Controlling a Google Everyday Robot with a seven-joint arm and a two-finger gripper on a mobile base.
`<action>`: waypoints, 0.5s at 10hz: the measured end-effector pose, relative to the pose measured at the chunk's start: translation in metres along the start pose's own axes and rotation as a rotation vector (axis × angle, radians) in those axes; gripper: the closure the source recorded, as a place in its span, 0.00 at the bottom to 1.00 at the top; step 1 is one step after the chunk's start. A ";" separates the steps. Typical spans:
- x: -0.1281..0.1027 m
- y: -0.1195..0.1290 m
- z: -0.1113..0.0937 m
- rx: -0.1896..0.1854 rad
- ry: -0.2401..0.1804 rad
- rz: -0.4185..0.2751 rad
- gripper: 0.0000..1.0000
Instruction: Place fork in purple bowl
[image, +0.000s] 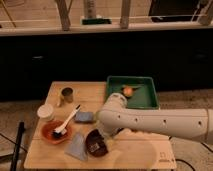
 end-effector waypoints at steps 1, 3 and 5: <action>0.001 0.001 0.000 0.001 -0.004 0.000 0.20; 0.004 0.002 -0.001 0.000 -0.011 -0.003 0.20; 0.007 0.004 -0.002 0.000 -0.019 -0.010 0.20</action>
